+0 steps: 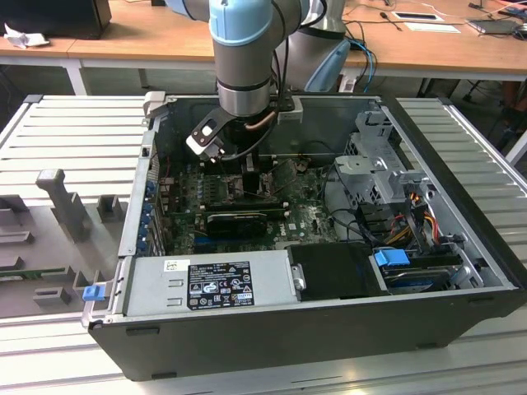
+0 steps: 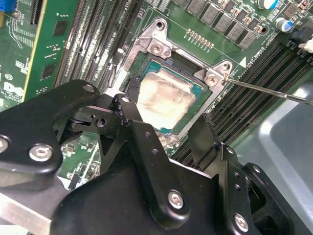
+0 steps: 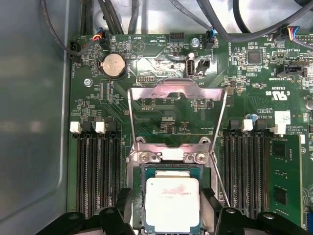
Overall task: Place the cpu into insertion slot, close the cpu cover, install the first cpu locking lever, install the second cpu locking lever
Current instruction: 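Place the cpu into insertion slot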
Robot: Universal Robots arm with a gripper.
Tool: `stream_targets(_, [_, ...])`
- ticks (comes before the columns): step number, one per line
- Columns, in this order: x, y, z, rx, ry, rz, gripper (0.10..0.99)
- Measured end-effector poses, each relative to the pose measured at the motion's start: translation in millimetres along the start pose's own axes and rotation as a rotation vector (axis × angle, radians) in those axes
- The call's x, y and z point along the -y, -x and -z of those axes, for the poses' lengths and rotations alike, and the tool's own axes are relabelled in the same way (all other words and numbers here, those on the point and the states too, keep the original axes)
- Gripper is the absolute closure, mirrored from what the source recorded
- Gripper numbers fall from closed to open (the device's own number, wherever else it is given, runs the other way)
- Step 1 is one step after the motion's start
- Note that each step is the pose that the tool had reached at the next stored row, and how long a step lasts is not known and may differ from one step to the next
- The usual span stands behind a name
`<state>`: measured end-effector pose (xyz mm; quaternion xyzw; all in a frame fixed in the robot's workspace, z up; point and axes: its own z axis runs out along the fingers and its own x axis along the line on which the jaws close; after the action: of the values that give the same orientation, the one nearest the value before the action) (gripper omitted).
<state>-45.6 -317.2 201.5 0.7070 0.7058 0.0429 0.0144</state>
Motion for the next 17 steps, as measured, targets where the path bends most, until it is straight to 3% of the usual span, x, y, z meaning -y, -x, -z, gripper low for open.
stream_targets(17, [-1.3, -0.6, 15.9, 0.0006, 0.000, 0.000, 0.424])
